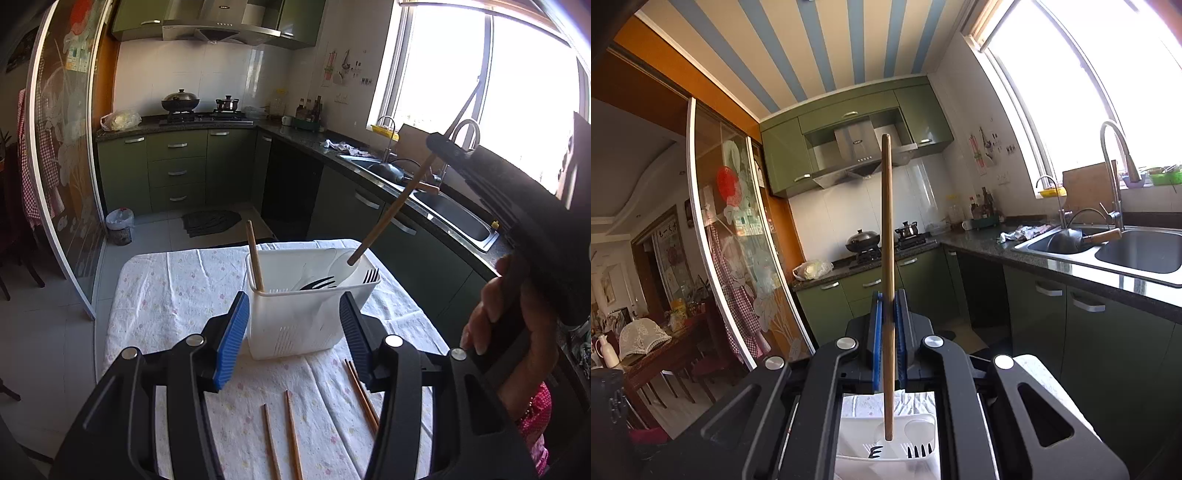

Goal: Organize utensils
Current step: 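Carry the chopstick in the right tool over the caddy and open it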

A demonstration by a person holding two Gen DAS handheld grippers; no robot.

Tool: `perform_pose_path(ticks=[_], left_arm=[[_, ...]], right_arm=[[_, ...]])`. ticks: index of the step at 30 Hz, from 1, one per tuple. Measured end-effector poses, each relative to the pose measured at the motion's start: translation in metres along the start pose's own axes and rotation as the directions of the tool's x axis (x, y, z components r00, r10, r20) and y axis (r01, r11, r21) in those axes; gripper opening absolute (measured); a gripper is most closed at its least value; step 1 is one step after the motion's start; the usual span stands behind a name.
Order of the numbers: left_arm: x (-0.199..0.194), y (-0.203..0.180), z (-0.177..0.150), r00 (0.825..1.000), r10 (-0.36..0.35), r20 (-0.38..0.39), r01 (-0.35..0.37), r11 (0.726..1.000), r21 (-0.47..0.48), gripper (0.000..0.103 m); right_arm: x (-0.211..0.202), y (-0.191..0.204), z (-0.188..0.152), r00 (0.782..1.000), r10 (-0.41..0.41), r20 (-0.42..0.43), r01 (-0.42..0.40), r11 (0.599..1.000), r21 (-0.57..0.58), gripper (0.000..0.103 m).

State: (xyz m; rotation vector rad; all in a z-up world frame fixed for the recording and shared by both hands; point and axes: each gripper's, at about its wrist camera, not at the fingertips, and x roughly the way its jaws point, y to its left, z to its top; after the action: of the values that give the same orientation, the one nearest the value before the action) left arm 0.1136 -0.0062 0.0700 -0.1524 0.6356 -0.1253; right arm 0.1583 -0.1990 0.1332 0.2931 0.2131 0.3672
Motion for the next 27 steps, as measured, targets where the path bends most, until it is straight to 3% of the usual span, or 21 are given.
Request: perform_pose_path(ticks=[7, 10, 17, 21, 23, 27], left_arm=[[0.006, -0.001, -0.007, 0.999, 0.001, -0.043, -0.001, 1.000, 0.004, 0.050], [0.009, -0.003, -0.012, 0.998, -0.004, -0.066, 0.005, 1.000, 0.007, 0.053], [0.017, -0.004, -0.026, 0.989, 0.008, -0.146, -0.007, 1.000, 0.012, 0.054], [0.035, 0.004, -0.050, 0.966, 0.005, -0.258, -0.007, 1.000, -0.004, 0.051], [0.047, 0.007, -0.065, 0.943, 0.004, -0.332, -0.008, 1.000, -0.008, 0.039], [0.068, 0.011, -0.095, 0.902, 0.045, -0.430, -0.045, 0.999, 0.010, 0.036]], right_arm=[[0.033, 0.004, -0.031, 0.996, -0.034, -0.084, 0.028, 0.997, -0.066, 0.009], [0.035, 0.010, -0.041, 0.994, -0.034, -0.100, 0.024, 0.995, -0.100, 0.020], [-0.016, 0.008, -0.046, 0.998, 0.014, -0.060, -0.018, 0.997, -0.079, 0.024], [-0.063, -0.002, -0.058, 0.998, 0.006, -0.065, -0.011, 0.997, -0.081, 0.029], [-0.084, -0.012, -0.068, 0.997, -0.007, -0.083, 0.001, 0.997, -0.072, 0.029], [-0.114, -0.042, -0.089, 0.989, -0.028, -0.143, 0.028, 1.000, -0.005, 0.029]])
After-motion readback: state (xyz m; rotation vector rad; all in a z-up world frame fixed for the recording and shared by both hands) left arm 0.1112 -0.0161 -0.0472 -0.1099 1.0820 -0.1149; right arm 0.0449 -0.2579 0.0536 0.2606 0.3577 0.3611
